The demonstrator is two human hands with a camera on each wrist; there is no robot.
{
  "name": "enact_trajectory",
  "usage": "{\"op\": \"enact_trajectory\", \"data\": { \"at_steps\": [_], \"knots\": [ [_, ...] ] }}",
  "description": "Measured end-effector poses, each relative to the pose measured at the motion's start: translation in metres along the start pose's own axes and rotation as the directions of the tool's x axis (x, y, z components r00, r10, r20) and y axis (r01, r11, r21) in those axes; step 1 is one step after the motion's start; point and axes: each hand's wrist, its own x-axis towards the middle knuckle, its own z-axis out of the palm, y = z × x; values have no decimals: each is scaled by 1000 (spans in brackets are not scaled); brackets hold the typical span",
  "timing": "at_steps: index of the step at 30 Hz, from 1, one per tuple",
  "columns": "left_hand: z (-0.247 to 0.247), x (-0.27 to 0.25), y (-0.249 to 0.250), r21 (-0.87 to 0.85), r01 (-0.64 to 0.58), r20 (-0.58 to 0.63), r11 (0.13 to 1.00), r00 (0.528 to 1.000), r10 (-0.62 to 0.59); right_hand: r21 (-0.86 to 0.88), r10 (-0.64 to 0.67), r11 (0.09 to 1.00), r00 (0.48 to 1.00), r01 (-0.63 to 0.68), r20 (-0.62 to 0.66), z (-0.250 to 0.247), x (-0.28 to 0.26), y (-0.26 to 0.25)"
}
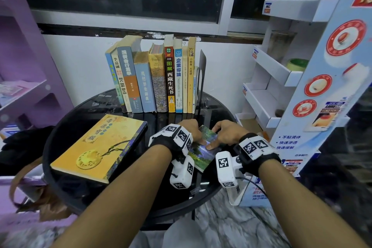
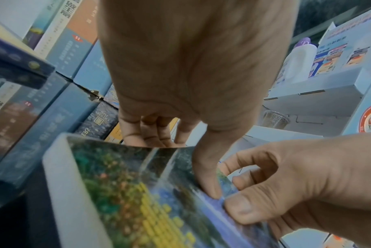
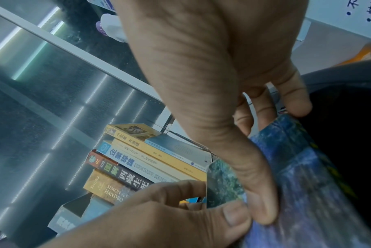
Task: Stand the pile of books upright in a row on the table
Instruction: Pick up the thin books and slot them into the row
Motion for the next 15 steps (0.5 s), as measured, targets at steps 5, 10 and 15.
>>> {"op": "enact_trajectory", "data": {
  "at_steps": [5, 10, 15],
  "knots": [
    [-2, -2, -2, -50, -14, 8, 999, 1000, 15, 45, -36, 998, 999, 36, -10, 0, 3, -1],
    [-7, -1, -5, -178, -49, 19, 983, 998, 53, 103, -100, 989, 995, 102, -26, -5, 1, 1],
    [-20, 4, -9, -395, -66, 41, 916, 995, 89, 357, -143, 915, 979, 186, -145, -14, 4, 4]
  ]
}}
